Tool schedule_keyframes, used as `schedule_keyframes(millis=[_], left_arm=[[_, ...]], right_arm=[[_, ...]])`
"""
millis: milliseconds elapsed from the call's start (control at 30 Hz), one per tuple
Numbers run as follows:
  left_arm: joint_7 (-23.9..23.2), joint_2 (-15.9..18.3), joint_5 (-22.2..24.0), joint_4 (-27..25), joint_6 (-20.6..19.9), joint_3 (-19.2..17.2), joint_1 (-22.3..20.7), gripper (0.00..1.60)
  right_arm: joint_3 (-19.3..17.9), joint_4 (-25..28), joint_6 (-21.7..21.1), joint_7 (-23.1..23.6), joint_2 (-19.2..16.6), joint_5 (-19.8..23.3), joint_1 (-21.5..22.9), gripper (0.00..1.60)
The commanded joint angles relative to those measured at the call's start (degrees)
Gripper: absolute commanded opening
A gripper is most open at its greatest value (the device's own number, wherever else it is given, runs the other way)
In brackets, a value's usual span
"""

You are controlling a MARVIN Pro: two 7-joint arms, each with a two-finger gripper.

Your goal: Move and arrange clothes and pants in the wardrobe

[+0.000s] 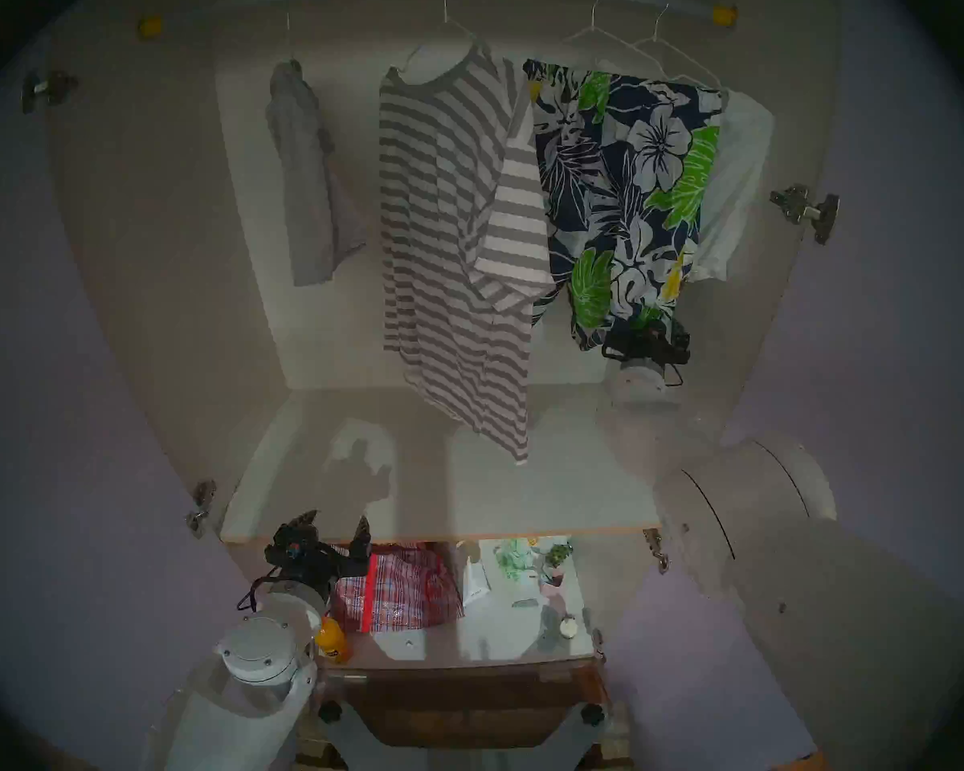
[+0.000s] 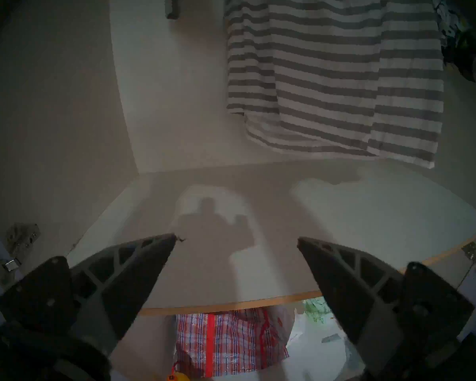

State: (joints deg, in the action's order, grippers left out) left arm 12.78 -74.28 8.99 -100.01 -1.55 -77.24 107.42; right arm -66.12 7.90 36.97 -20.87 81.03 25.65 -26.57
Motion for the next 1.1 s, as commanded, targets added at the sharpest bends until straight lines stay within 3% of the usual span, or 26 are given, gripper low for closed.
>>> schedule_keyframes(millis=[0,233,500,633,700,767,833,867,1067], left_arm=[[-0.04,-0.01,-0.08,-1.68,0.60,-0.12,-0.66,1.60],[0.21,0.38,0.11,-2.39,0.79,0.03,-0.43,1.60],[0.40,0.89,0.43,-3.31,0.93,0.11,0.10,1.60],[0.47,1.11,0.60,-3.63,0.98,0.14,0.30,1.60],[0.48,1.14,0.63,-3.68,0.99,0.14,0.34,1.60],[0.56,1.27,0.76,-3.74,0.96,0.22,0.35,1.60],[0.58,1.29,0.78,-3.72,0.93,0.23,0.33,1.60],[0.60,1.32,0.81,-3.72,0.91,0.26,0.32,1.60],[0.71,1.43,0.94,-3.68,0.88,0.35,0.26,1.60]], right_arm=[[-0.81,1.37,-0.08,-1.04,0.63,0.71,3.58,1.60],[-1.26,1.68,1.28,0.61,1.14,1.07,2.67,1.60],[1.84,2.91,11.94,2.91,-0.77,-0.08,-2.73,1.60],[0.92,5.37,18.03,8.22,-2.62,1.33,-6.43,1.60],[0.29,6.67,18.03,10.61,-3.14,2.22,-7.65,1.60],[-0.98,12.23,18.03,18.29,-5.42,3.87,-12.10,1.60],[-1.24,12.90,18.03,19.75,-5.73,4.15,-12.81,1.60],[-2.36,16.87,18.03,22.74,-6.69,5.45,-15.19,1.60],[-5.95,24.75,18.03,30.72,-7.66,9.27,-19.41,1.60]])
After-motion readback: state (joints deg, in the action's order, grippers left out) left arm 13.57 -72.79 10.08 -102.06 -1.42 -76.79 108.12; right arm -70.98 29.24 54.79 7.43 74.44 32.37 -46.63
